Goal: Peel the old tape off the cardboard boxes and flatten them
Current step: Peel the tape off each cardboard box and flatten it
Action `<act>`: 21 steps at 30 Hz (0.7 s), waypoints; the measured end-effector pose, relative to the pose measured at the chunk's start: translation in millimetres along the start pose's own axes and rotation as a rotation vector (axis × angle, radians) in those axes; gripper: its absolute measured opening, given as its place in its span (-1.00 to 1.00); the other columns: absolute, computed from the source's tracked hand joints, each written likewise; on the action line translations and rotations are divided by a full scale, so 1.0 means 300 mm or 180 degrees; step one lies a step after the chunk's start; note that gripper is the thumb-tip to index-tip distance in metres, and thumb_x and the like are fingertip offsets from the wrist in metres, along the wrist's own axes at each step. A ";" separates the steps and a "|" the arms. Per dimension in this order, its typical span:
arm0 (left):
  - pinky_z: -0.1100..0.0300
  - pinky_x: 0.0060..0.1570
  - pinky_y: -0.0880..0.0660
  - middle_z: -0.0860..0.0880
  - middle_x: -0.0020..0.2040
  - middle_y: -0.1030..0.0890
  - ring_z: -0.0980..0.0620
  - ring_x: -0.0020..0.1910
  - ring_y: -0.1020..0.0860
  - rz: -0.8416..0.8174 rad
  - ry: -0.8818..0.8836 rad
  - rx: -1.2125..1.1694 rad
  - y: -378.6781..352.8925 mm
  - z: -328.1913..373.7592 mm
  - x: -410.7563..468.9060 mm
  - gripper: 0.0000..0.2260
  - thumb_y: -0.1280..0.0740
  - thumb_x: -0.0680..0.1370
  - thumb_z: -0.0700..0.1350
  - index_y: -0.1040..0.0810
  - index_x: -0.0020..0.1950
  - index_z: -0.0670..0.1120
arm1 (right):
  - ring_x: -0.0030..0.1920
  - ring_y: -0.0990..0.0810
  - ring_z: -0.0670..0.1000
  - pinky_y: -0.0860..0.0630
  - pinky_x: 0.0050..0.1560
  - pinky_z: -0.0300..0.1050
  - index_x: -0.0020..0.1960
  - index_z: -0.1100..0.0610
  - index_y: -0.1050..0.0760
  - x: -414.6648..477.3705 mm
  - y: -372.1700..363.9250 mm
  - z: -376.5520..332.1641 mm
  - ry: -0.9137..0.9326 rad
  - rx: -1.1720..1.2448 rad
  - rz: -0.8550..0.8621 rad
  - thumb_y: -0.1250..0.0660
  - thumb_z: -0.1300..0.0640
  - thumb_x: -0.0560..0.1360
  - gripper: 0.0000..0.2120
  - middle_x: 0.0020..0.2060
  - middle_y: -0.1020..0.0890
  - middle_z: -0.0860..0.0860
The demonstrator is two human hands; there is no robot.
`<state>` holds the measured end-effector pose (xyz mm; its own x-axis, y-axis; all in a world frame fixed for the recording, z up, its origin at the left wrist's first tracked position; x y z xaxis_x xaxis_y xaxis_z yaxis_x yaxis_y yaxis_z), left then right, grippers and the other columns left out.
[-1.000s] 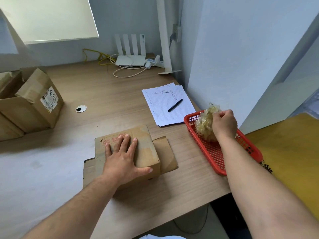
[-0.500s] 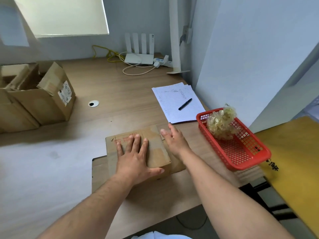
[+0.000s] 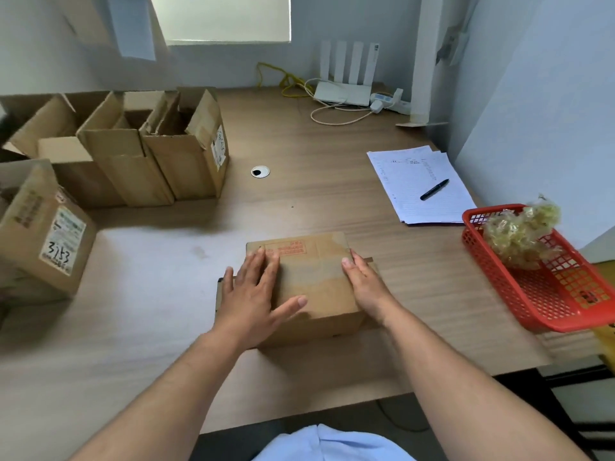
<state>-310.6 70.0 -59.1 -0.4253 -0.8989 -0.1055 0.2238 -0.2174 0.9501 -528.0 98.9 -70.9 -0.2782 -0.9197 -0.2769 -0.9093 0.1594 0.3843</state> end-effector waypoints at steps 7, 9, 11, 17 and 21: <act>-0.05 0.45 -0.20 -0.02 0.53 -0.17 -0.02 0.50 -0.18 -0.0246 0.0516 -0.1879 -0.004 -0.088 -0.103 -0.02 -0.24 0.30 0.44 0.05 0.58 0.04 | 0.37 -0.36 -0.05 -0.24 0.45 -0.03 0.52 0.07 -0.16 -0.024 -0.006 -0.001 -0.0108 0.1041 -0.0192 -0.25 -0.01 0.56 -0.42 0.41 -0.37 0.00; -0.07 0.37 -0.35 0.08 0.41 -0.37 0.05 0.39 -0.36 -0.0280 0.0393 -0.2450 -0.008 -0.067 -0.117 -0.15 -0.32 0.33 0.36 -0.04 0.53 0.18 | 0.32 -0.43 0.03 -0.34 0.38 0.05 0.52 0.03 -0.17 -0.024 -0.002 0.006 -0.0159 0.1025 -0.0249 -0.37 0.01 0.41 -0.27 0.36 -0.43 0.01; -0.07 0.38 -0.35 0.13 0.40 -0.40 0.06 0.37 -0.39 -0.0327 0.0407 -0.2752 -0.012 -0.056 -0.126 -0.13 -0.35 0.33 0.33 0.00 0.53 0.22 | 0.25 -0.48 0.03 -0.43 0.29 -0.02 0.51 0.00 -0.17 -0.016 0.011 0.006 -0.0196 0.0976 -0.0213 -0.38 0.09 0.37 -0.24 0.32 -0.44 0.02; 0.01 0.38 -0.35 0.12 0.39 -0.41 0.10 0.35 -0.41 -0.0397 0.0468 -0.3045 -0.010 -0.059 -0.133 -0.18 -0.40 0.34 0.25 0.02 0.46 0.34 | 0.29 -0.45 0.02 -0.34 0.37 -0.05 0.51 0.02 -0.16 0.051 0.040 -0.044 0.0034 0.1013 -0.0219 -0.30 0.31 0.51 -0.36 0.36 -0.41 0.11; -0.02 0.36 -0.37 0.10 0.42 -0.39 0.06 0.35 -0.42 -0.0500 0.0590 -0.3105 -0.015 -0.059 -0.139 -0.06 -0.42 0.35 0.19 0.13 0.54 0.24 | 0.29 -0.44 -0.03 -0.35 0.12 -0.33 0.40 0.10 -0.38 0.100 0.051 -0.099 0.0192 0.0871 -0.0132 -0.33 0.14 0.54 -0.56 0.29 -0.49 0.10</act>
<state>-278.3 101.8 -64.3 -0.3871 -0.8602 -0.3320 0.8328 -0.4807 0.2746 -541.1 63.1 -47.2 -0.2277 -0.9459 -0.2313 -0.9715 0.2046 0.1195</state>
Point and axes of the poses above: each hand's wrist, its own x-axis towards the middle knuckle, its own y-axis out of the back of the hand, z = x × y, the point moved 1 cm from there along x, towards the middle knuckle
